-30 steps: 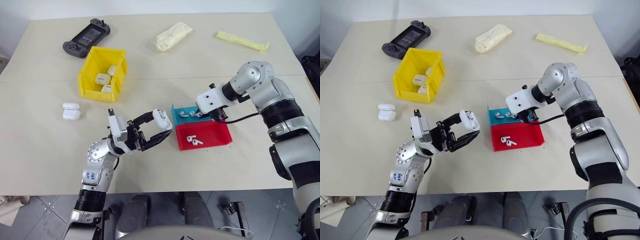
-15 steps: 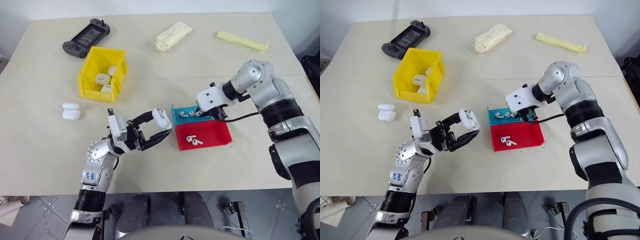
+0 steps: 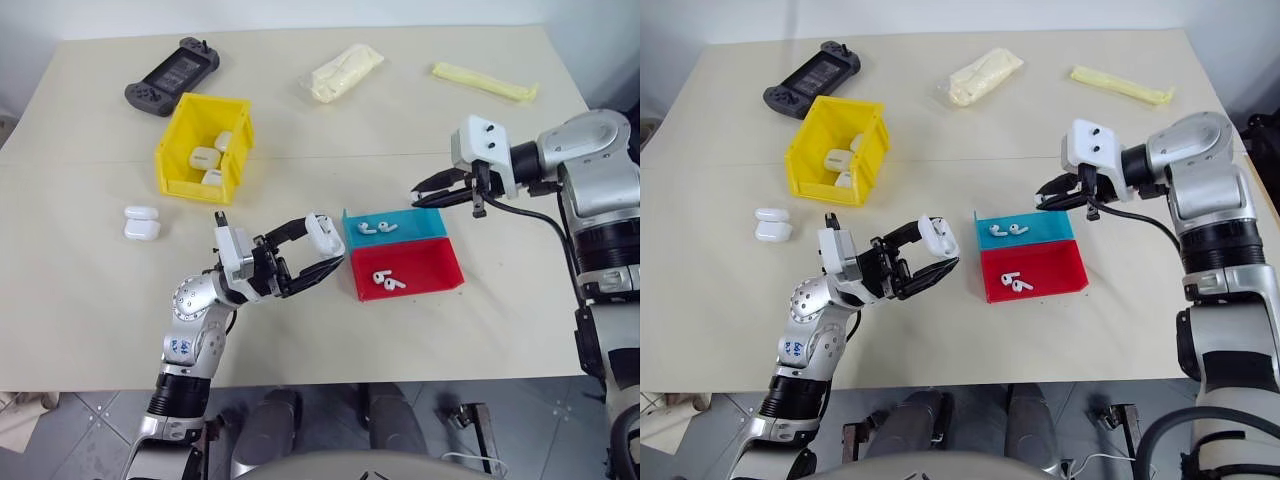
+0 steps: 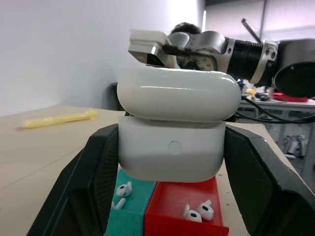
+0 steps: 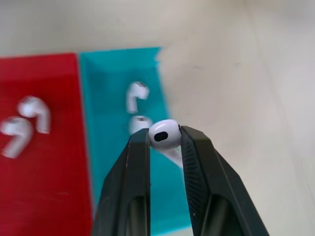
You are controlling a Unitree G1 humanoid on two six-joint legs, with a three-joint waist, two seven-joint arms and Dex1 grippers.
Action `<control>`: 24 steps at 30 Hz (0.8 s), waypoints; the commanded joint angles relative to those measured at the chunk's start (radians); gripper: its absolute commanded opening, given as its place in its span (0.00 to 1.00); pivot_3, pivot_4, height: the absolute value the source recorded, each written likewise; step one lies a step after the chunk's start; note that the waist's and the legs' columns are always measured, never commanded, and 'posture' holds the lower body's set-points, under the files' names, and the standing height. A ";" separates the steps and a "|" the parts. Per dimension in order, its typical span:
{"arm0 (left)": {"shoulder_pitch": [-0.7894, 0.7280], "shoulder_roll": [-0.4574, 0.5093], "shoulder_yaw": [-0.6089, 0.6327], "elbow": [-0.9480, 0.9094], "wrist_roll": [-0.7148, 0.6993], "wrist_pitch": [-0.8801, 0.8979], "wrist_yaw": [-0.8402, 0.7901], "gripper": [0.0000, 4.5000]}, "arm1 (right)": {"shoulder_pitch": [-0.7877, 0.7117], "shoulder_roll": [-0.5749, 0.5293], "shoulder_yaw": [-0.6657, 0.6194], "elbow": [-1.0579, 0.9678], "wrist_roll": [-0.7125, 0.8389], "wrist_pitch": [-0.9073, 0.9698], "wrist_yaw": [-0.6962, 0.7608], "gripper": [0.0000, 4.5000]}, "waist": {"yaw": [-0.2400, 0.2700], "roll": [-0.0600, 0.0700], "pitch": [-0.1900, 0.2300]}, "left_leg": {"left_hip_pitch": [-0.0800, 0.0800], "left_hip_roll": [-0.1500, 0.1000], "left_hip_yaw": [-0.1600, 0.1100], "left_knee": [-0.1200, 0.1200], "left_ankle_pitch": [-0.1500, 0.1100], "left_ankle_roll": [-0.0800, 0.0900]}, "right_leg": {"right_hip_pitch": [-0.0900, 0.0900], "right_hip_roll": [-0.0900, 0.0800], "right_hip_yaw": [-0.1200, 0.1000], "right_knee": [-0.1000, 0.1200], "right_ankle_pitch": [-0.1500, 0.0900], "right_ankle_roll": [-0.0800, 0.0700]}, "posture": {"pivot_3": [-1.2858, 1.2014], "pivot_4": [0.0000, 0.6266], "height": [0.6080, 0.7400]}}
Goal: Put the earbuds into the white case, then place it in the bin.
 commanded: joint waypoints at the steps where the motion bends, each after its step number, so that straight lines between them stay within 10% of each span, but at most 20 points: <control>1: -0.047 0.000 -0.001 0.033 0.004 -0.029 -0.036 0.62 | 0.090 0.009 -0.144 -0.301 0.199 0.335 -0.116 0.12 | 0.002 0.000 0.000 | -0.001 0.000 0.000 0.000 0.000 0.000 | 0.000 0.000 0.000 0.000 0.000 0.000 | 0.52 0.24 1.00; 13: -0.173 -0.050 -0.029 0.139 0.027 -0.018 -0.059 0.62 | 0.313 0.295 -0.538 -0.741 0.784 0.823 -0.613 0.12 | 0.019 0.000 0.000 | 0.000 -0.001 0.000 0.001 0.000 0.000 | 0.000 0.000 0.000 0.001 0.000 0.000 | 0.52 0.24 1.00; 24: -0.204 -0.076 -0.032 0.140 0.020 0.005 -0.060 0.62 | 0.414 0.343 -0.529 -0.791 1.177 0.904 -0.945 0.12 | 0.019 0.000 0.000 | 0.000 -0.001 0.000 0.001 0.000 0.001 | 0.000 0.000 0.001 0.002 0.000 0.000 | 0.52 0.24 1.00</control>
